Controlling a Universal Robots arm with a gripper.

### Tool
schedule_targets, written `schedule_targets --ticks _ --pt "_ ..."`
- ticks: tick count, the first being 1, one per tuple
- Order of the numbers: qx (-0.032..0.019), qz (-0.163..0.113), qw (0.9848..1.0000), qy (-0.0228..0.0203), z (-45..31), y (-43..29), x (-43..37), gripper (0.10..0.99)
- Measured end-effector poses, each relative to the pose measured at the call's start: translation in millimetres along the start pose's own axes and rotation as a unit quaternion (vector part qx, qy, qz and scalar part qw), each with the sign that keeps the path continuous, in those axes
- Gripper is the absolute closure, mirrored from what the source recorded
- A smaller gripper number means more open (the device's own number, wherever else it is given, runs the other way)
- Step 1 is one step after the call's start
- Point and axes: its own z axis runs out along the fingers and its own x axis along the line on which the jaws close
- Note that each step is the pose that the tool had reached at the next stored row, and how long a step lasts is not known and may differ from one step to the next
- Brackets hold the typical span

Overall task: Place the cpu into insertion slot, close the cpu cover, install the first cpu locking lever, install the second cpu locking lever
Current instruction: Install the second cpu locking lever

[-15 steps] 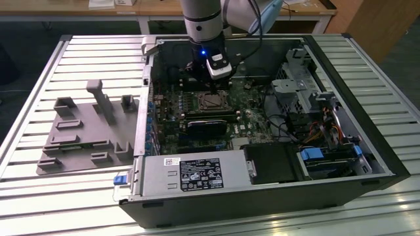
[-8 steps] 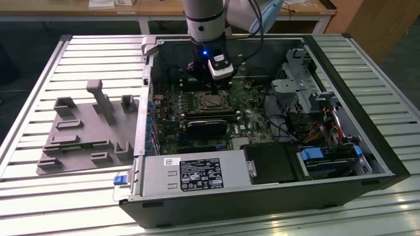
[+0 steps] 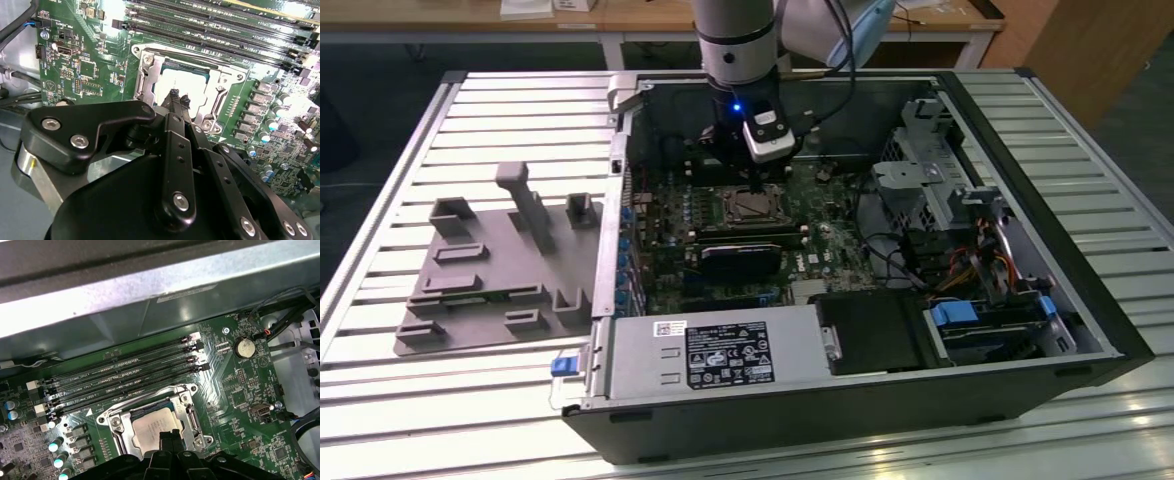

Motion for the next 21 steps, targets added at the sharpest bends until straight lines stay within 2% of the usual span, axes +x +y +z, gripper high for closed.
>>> schedule_targets --ticks 4,9,13,21 --pt "0.0028 -0.001 1.0 -0.0009 -2.2 -0.1 -0.5 0.984" --pt "0.0033 -0.001 1.0 -0.001 -11.6 0.4 -2.7 0.984" --pt "0.0041 0.0 1.0 -0.0011 -12.9 -0.9 -3.5 0.984" --pt "0.0054 0.0 1.0 -0.0006 -12.6 -16.9 -9.0 0.984"
